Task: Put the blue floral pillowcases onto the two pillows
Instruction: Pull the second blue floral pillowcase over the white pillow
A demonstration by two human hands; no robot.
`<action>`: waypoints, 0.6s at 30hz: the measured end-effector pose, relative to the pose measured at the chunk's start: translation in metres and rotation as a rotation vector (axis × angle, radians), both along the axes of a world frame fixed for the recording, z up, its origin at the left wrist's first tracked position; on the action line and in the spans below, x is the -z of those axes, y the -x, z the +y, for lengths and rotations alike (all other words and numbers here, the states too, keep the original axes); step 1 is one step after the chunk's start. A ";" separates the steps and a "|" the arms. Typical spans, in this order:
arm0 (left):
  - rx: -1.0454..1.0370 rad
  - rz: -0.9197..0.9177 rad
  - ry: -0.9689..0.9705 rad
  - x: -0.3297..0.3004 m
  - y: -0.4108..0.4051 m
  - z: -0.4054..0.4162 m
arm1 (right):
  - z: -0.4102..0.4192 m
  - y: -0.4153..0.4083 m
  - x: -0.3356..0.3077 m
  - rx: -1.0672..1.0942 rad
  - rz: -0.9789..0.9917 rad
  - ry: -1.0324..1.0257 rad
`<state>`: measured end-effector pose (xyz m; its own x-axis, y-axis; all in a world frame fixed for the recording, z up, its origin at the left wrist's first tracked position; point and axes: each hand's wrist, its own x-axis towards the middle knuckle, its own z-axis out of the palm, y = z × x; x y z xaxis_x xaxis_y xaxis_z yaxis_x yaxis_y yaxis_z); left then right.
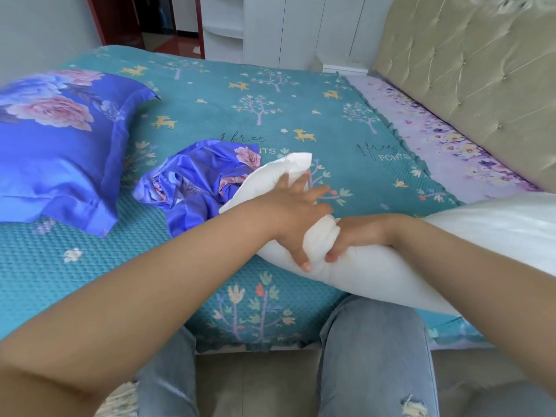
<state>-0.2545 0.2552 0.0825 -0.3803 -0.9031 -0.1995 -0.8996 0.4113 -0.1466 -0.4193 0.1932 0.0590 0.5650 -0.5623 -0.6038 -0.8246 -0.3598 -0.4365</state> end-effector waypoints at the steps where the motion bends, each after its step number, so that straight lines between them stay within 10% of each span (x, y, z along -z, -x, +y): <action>1: -0.043 -0.024 -0.061 0.003 -0.003 -0.004 | -0.006 -0.002 0.003 0.026 -0.015 -0.075; 8: -0.302 0.203 -0.405 0.045 -0.038 -0.062 | -0.045 -0.009 0.040 0.095 -0.081 -0.223; 18: -0.339 0.214 -0.443 0.064 -0.028 -0.109 | -0.073 -0.004 0.060 -0.046 0.051 0.519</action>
<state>-0.2267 0.1466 0.0180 -0.1589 -0.8293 -0.5358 -0.9821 0.0770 0.1721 -0.4157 0.1203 -0.0015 0.5728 -0.7706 -0.2795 -0.8188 -0.5541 -0.1503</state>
